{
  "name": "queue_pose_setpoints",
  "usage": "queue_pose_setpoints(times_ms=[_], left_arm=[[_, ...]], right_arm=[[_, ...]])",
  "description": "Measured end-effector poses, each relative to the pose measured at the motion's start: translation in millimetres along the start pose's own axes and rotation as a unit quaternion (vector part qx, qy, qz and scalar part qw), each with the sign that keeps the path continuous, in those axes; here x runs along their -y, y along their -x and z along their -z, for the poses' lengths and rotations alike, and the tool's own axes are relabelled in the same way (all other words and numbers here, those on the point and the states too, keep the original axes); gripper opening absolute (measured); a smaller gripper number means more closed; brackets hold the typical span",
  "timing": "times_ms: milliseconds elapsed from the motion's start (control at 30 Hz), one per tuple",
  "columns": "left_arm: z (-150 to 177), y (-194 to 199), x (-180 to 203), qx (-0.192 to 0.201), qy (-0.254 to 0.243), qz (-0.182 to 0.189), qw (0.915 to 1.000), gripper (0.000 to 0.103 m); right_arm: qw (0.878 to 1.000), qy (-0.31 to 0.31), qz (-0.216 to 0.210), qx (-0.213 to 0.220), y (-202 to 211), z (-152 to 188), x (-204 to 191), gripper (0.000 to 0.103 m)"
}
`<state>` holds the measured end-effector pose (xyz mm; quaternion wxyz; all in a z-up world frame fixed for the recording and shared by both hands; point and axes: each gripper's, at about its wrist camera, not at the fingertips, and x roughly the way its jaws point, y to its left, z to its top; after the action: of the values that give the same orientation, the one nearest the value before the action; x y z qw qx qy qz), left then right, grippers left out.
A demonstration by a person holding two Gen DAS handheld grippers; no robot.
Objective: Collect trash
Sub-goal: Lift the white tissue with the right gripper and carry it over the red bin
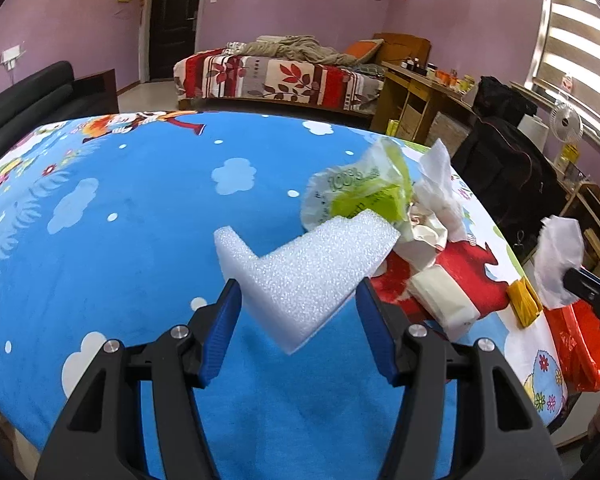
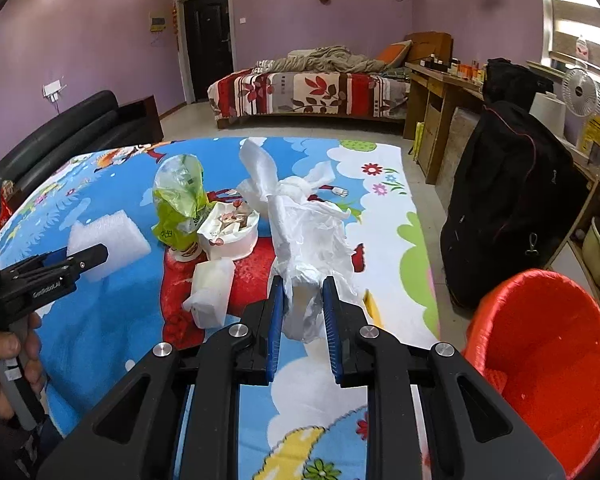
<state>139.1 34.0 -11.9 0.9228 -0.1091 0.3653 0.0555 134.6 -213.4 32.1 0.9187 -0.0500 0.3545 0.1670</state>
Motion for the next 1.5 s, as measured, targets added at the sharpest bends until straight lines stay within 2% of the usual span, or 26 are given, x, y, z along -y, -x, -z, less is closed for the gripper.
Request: queue_pose_setpoints(times_ms=[433,633,800,1033,1500], left_arm=[[2.2,10.8,-14.8,0.006,0.014,-0.017,0.9997,0.057],[-2.5,19.0,-13.5,0.021,0.014,-0.020,0.9995,0.057],[-8.5,15.6,-13.4,0.033,0.014,-0.022,0.9991,0.057],[-15.6,16.4,-15.6,0.045,0.007,-0.026,0.9986,0.057],[-27.6,19.3,-7.9,0.057,-0.018,-0.005,0.9982,0.057]], right_arm=[[0.999,-0.015,0.026,0.023,26.6,6.9,30.4,0.021],[0.998,-0.021,0.042,0.032,32.7,8.8,45.3,0.021],[0.997,-0.018,0.059,0.039,28.4,5.9,52.3,0.021],[0.997,-0.031,0.061,0.038,14.7,-0.5,62.7,0.021],[0.995,-0.030,0.088,0.030,6.6,-3.0,67.2,0.021]])
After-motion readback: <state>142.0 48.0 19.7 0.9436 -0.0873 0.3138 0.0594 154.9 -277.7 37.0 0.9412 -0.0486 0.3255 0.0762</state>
